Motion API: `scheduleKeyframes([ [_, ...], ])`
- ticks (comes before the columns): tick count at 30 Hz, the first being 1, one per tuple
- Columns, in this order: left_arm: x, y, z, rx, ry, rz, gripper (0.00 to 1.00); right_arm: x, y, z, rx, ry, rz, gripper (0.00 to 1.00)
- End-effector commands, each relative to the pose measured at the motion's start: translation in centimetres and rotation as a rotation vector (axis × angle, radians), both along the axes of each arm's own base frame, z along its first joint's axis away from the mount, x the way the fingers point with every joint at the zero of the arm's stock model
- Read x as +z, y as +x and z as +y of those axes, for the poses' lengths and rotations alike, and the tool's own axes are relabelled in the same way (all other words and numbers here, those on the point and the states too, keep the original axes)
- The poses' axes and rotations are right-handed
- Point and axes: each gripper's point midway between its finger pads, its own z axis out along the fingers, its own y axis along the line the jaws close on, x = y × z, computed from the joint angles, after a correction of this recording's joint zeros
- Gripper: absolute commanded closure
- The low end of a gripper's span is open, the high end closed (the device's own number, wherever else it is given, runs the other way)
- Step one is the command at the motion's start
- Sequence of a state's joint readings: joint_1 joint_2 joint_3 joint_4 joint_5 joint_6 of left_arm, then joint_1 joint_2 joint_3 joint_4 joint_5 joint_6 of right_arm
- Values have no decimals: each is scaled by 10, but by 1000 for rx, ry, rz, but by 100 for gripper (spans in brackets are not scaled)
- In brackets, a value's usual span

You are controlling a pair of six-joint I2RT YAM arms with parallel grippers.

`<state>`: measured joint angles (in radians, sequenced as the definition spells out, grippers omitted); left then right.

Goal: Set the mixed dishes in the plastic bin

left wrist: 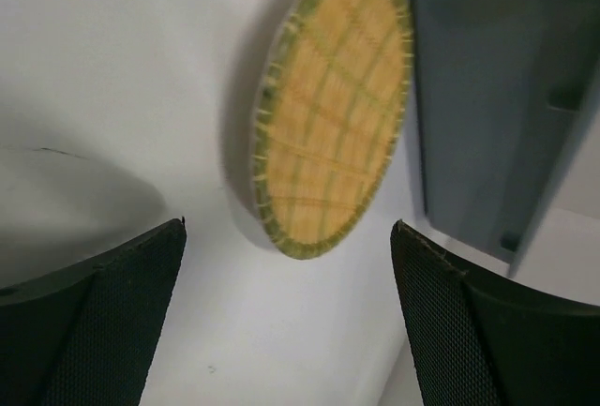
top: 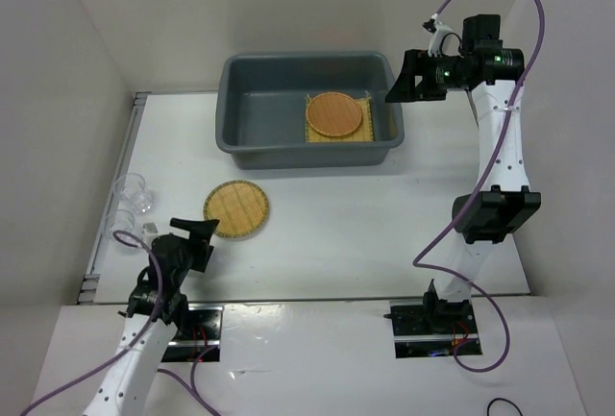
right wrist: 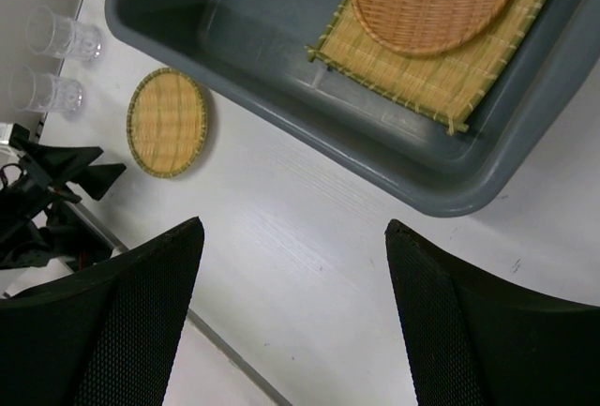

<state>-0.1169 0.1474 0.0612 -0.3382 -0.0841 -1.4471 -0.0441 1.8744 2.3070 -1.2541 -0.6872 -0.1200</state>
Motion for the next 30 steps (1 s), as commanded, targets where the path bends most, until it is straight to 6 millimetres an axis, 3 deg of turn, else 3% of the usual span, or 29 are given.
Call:
scheduleKeyframes([
  [1,-4,6,-1,-4,0,53,4,19,-12,-4,-23,-5,-46,17],
  [3,-8,8,3,-7,50,121,4,16,-13,-4,-23,-5,-37,17],
  [4,-26,4,4,-21,78,229,2,16,-13,-4,-23,-5,-37,17],
  [6,-16,18,3,-37,101,232,1,20,-15,-3,-23,-5,-46,17],
  [7,-25,19,3,-39,105,280,1,17,-15,-3,-23,-5,-37,17],
  [11,-18,32,0,-35,82,231,1,20,-17,-5,-30,-12,-48,17],
  [14,-25,28,0,-29,74,244,1,17,-17,-5,-30,-11,-38,17],
  [23,-15,39,-15,-89,21,156,2,20,-15,-5,-30,-12,-48,17],
  [24,-23,36,-14,-95,32,189,4,20,-15,-5,-30,-12,-48,17],
  [25,-7,46,-15,-101,41,168,4,20,-15,-5,-30,-12,-48,17],
  [26,-6,47,-15,-116,64,178,4,16,-12,-5,-30,-11,-39,17],
  [30,-20,50,-18,-129,59,245,4,17,-11,-5,-30,-12,-48,17],
])
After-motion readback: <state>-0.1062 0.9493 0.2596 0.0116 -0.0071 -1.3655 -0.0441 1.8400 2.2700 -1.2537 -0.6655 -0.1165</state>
